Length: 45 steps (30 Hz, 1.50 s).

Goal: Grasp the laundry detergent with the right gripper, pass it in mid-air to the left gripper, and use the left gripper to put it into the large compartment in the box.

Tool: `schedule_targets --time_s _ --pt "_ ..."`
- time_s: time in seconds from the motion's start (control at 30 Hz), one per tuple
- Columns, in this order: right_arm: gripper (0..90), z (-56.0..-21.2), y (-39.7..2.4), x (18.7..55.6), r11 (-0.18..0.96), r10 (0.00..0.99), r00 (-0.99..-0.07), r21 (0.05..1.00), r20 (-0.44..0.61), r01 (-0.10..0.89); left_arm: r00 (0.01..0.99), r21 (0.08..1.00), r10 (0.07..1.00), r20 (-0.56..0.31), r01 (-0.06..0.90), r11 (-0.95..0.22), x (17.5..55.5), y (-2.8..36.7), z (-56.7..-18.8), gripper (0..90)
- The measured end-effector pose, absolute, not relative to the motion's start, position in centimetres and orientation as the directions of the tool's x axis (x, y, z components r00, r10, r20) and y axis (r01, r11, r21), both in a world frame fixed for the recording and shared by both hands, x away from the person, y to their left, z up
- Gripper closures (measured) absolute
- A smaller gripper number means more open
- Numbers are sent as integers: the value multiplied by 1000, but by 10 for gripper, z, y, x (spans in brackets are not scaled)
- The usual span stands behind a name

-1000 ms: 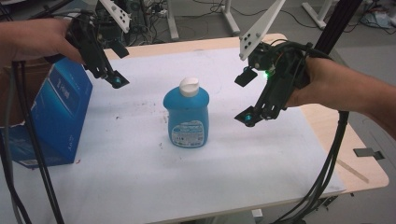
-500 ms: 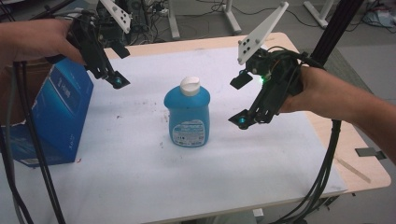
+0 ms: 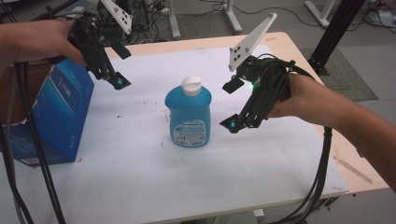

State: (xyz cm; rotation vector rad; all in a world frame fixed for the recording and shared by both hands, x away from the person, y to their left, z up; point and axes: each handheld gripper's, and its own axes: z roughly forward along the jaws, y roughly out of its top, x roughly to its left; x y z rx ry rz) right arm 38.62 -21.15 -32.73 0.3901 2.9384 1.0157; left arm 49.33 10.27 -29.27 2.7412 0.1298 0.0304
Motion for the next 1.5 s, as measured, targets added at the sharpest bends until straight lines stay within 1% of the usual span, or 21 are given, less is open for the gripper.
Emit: schedule_targets --time_s 0.83,1.1,1.5 --pt "18 -354 -186 389 703 218 -973 680 73 208 995 394 99 -4 93 -915 493 104 -294 16" --pt "18 -360 -184 390 688 217 -973 695 79 210 995 394 98 -3 91 -915 493 105 -295 16" --pt "19 -371 -179 391 639 207 -975 743 84 200 995 395 98 -4 92 -914 493 105 -295 16"
